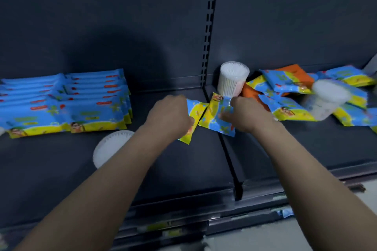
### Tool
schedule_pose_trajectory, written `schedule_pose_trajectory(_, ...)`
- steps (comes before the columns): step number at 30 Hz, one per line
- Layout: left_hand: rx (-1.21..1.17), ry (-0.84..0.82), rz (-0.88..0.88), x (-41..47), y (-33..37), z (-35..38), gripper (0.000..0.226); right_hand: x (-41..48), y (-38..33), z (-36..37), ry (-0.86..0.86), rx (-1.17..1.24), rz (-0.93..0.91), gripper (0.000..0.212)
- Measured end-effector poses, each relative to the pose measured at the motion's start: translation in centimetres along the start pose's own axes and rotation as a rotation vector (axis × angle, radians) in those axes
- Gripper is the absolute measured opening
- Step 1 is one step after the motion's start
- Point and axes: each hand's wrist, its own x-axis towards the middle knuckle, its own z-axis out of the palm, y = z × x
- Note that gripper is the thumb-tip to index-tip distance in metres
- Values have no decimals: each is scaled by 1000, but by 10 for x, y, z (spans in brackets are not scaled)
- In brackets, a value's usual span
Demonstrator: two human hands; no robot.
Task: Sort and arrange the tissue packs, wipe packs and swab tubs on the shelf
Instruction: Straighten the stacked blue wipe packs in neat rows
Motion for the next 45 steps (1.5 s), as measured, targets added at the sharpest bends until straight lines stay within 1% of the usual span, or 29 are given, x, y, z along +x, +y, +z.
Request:
schedule_pose_trajectory(4, 13, -57, -228, 9, -1, 25, 52, 11, -4, 14, 5, 71, 72, 58)
schedule_pose_trajectory(7, -45, -67, -316, 12, -4, 33, 60, 17, -7, 22, 23, 117, 122, 69)
schedule_pose_trajectory(12, -143, -46, -317, 13, -5, 35, 67, 18, -10, 30, 71, 160, 174, 76)
schedule_pose_trajectory(14, -201, -44, -312, 12, -5, 33, 72, 15, -12, 30, 101, 219, 193, 81)
schedule_pose_trajectory(15, -233, -46, -306, 10, -5, 32, 72, 13, -12, 30, 108, 264, 202, 84)
schedule_pose_trajectory(17, -275, -48, -273, 9, -4, 29, 61, 8, -12, 27, 126, 364, 208, 90)
schedule_pose_trajectory(19, -258, -32, -226, 9, -3, 25, 44, 3, -9, 22, 160, 467, 195, 84)
schedule_pose_trajectory(21, -220, 8, -181, 8, -1, 20, 34, -1, -5, 16, 201, 510, 183, 65)
schedule_pose_trajectory(23, -202, 49, -133, 5, 1, 13, 28, -6, 0, 9, 234, 426, 157, 37)
schedule_pose_trajectory(24, -204, 71, -110, 4, 2, 7, 24, -7, 1, 7, 238, 381, 143, 26)
schedule_pose_trajectory(25, -209, 94, -90, 2, 1, 1, 21, -9, 2, 4, 231, 352, 131, 20)
schedule_pose_trajectory(27, -245, 134, -64, -1, -4, -14, 21, -10, 2, 2, 203, 320, 112, 21)
schedule_pose_trajectory(30, -368, 203, -48, -8, -15, -39, 23, -8, -5, -3, 164, 265, 95, 22)
schedule_pose_trajectory(32, -423, 261, -53, -14, -25, -53, 26, -7, -14, -9, 171, 240, 50, 25)
schedule_pose_trajectory(34, -443, 324, -65, -23, -38, -63, 27, -9, -27, -15, 230, 229, -30, 33)
schedule_pose_trajectory(38, -447, 454, -120, -45, -70, -77, 26, -16, -61, -30, 354, 225, -193, 39)
schedule_pose_trajectory(41, -439, 523, -184, -63, -98, -84, 25, -19, -89, -35, 397, 331, -334, 41)
schedule_pose_trajectory(43, -411, 558, -219, -77, -118, -88, 25, -22, -111, -35, 395, 432, -444, 36)
schedule_pose_trajectory(45, -379, 582, -247, -91, -141, -91, 26, -27, -134, -35, 397, 468, -537, 33)
